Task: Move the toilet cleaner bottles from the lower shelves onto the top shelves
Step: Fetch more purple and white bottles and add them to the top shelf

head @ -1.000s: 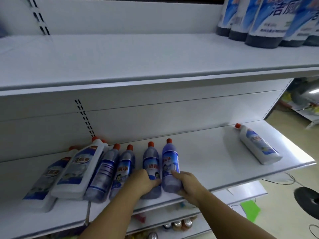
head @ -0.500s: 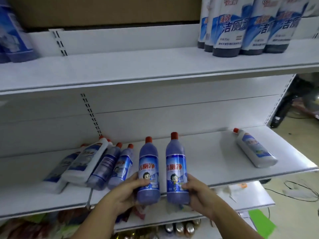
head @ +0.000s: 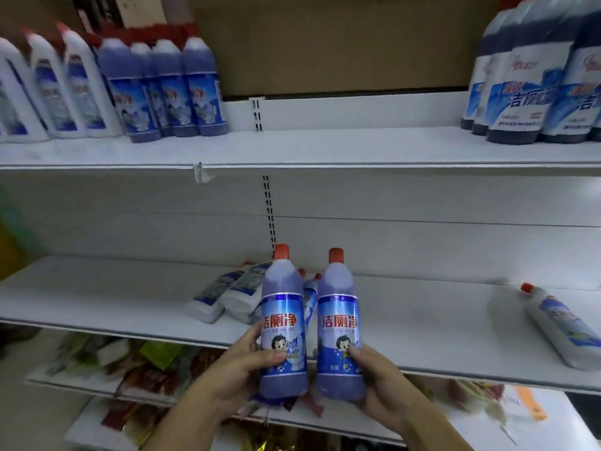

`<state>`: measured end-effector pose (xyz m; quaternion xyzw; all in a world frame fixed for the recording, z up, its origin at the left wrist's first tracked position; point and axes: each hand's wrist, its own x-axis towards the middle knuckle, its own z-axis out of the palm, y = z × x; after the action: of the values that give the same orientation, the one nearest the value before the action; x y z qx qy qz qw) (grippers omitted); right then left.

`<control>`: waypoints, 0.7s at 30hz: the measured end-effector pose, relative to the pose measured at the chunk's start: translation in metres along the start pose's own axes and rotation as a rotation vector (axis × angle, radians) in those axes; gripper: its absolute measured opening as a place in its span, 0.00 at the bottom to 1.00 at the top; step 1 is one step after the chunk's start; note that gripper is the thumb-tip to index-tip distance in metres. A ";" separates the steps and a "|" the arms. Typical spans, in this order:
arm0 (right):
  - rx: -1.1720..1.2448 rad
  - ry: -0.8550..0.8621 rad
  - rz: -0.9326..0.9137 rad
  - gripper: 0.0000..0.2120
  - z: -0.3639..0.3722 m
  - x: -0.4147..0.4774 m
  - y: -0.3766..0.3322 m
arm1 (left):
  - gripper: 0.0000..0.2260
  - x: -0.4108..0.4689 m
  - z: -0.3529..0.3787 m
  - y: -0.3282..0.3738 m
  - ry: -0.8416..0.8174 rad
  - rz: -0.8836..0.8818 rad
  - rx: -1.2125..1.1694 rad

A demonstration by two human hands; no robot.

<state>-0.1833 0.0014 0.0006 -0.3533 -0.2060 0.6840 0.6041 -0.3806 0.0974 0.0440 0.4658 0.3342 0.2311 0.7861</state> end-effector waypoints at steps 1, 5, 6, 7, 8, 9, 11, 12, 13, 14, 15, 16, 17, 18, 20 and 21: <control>0.001 0.015 -0.012 0.47 0.011 0.001 0.004 | 0.43 -0.007 -0.008 0.004 -0.009 0.004 0.006; 0.023 -0.006 -0.043 0.50 0.053 0.005 0.020 | 0.49 -0.037 -0.052 0.022 -0.024 0.039 0.051; -0.001 -0.020 -0.045 0.50 0.064 0.005 0.024 | 0.50 -0.046 -0.064 0.026 -0.039 0.051 0.059; -0.036 -0.038 -0.039 0.50 0.076 0.006 0.028 | 0.50 -0.056 -0.076 0.031 -0.058 0.064 0.064; -0.074 -0.058 -0.031 0.50 0.089 0.005 0.032 | 0.50 -0.067 -0.088 0.037 -0.080 0.078 0.065; -0.109 -0.077 -0.028 0.51 0.102 0.005 0.035 | 0.50 -0.077 -0.099 0.042 -0.105 0.096 0.063; -0.155 -0.090 -0.049 0.51 0.126 0.006 0.040 | 0.49 -0.097 -0.119 0.055 -0.167 0.141 0.053; -0.171 -0.099 -0.072 0.52 0.140 0.005 0.040 | 0.49 -0.106 -0.127 0.063 -0.194 0.163 0.046; -0.182 -0.108 -0.101 0.52 0.154 0.005 0.041 | 0.49 -0.113 -0.133 0.070 -0.213 0.188 0.046; -0.192 -0.114 -0.133 0.52 0.168 0.006 0.041 | 0.49 -0.119 -0.138 0.079 -0.226 0.216 0.050; -0.204 -0.113 -0.168 0.52 0.181 0.006 0.039 | 0.49 -0.123 -0.141 0.089 -0.235 0.247 0.052; -0.211 -0.107 -0.205 0.52 0.194 0.008 0.035 | 0.49 -0.125 -0.143 0.099 -0.239 0.275 0.045; -0.214 -0.096 -0.239 0.53 0.206 0.011 0.030 | 0.49 -0.127 -0.144 0.110 -0.231 0.304 0.028; -0.224 -0.077 -0.272 0.53 0.217 0.015 0.024 | 0.49 -0.127 -0.146 0.121 -0.219 0.335 0.009; -0.275 -0.057 -0.337 0.55 0.236 0.027 0.005 | 0.49 -0.123 -0.149 0.149 -0.203 0.402 0.010; -0.299 -0.054 -0.366 0.56 0.246 0.033 -0.005 | 0.49 -0.120 -0.151 0.164 -0.200 0.430 0.022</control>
<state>-0.3607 0.0706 0.1606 -0.3771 -0.3815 0.5341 0.6534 -0.5814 0.1785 0.1747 0.5554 0.1500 0.3423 0.7429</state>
